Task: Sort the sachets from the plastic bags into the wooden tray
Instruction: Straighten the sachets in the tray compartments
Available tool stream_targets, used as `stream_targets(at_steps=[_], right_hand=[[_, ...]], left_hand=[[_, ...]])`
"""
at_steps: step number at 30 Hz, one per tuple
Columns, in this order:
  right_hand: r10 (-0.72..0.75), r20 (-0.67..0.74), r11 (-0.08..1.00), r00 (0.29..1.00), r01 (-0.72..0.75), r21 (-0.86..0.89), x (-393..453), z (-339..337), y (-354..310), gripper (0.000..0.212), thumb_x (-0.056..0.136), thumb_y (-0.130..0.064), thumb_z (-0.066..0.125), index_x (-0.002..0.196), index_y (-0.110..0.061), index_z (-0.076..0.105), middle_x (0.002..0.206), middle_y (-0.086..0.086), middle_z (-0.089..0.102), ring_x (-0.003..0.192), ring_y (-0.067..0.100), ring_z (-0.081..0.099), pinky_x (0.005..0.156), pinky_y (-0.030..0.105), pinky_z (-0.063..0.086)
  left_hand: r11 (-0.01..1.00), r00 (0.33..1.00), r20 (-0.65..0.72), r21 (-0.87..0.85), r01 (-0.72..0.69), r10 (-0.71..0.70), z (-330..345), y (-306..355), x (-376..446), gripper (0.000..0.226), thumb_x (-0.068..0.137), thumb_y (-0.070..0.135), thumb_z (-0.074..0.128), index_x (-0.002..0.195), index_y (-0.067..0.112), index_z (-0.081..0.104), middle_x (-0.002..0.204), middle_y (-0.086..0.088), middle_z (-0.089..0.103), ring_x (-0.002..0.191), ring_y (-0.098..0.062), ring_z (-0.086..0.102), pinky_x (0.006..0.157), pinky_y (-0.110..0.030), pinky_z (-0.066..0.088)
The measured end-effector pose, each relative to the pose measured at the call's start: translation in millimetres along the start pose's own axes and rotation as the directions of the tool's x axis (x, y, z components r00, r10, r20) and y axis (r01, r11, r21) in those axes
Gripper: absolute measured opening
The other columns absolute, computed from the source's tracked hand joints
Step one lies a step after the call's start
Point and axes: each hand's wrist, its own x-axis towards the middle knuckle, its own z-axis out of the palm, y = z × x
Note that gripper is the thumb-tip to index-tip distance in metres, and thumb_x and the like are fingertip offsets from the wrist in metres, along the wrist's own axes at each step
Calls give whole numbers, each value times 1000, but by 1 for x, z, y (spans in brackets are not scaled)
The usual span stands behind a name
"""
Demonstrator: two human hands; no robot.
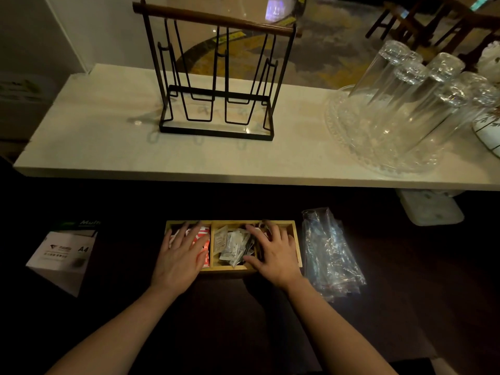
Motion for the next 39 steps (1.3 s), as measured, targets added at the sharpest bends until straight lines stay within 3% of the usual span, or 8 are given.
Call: stream_targets(at_steps=[8,14,21,24,29,32,35,39], right_hand=[[97,-262,994,960,-108,-26,3,18,1,30,93,-40,42,116,-26,55,127,-3,58,118,26,51,92,48,47],[104,-223,990,969,-121,-67,6,9,-5,43,94,-40,44,136,-33,41,119,-3,59,109,26,54,93,49,45],[38,-181,995,983,-55,-89,8,8,-1,45,92,-39,44,136,-34,40,150,-1,37,142,27,28,109,66,17],[-2,-170,998,985,-8,-58,7,18,0,41,96,-35,39,135,-25,45,148,3,44,139,26,36,111,55,32],[54,-228,997,972,-67,-50,13,14,4,32,94,-35,44,120,-22,58,117,0,63,109,25,56,92,43,48],[53,-167,995,984,-66,-72,14,2,-4,42,94,-47,37,131,-29,46,128,0,54,115,27,50,98,46,43],[103,-217,994,971,-110,-20,3,-7,-12,51,93,-54,31,140,-35,36,148,1,39,140,28,30,115,55,18],[263,-270,956,926,-213,202,-36,-3,-9,63,96,-51,24,150,-20,16,161,4,8,148,21,3,121,46,10]], left_hand=[[1000,1000,20,12,-20,19,4,0,-1,48,92,46,28,134,31,45,152,0,36,140,-27,31,113,-52,22],[1000,1000,-10,-19,7,-8,-2,5,-1,47,87,38,29,121,22,57,143,-1,49,135,-26,40,110,-48,32],[995,997,-36,-78,64,-67,-4,12,5,43,88,44,39,122,20,50,142,-7,46,132,-27,41,105,-50,37],[995,996,8,-49,87,-87,-1,14,3,51,90,42,33,135,18,40,149,-7,39,137,-27,36,109,-50,34],[997,995,74,0,74,-74,0,13,3,56,93,42,22,145,23,30,155,-5,29,142,-25,27,115,-49,18],[997,997,54,-52,49,-46,-1,9,0,58,94,47,14,147,25,22,156,-3,26,144,-22,24,114,-46,6],[992,999,7,-120,40,-39,-6,4,0,59,95,49,4,147,25,12,157,-3,20,145,-20,18,117,-46,10],[968,995,-46,-241,75,-89,-12,0,-15,60,94,51,9,147,26,-1,157,1,1,146,-16,3,120,-39,10]])
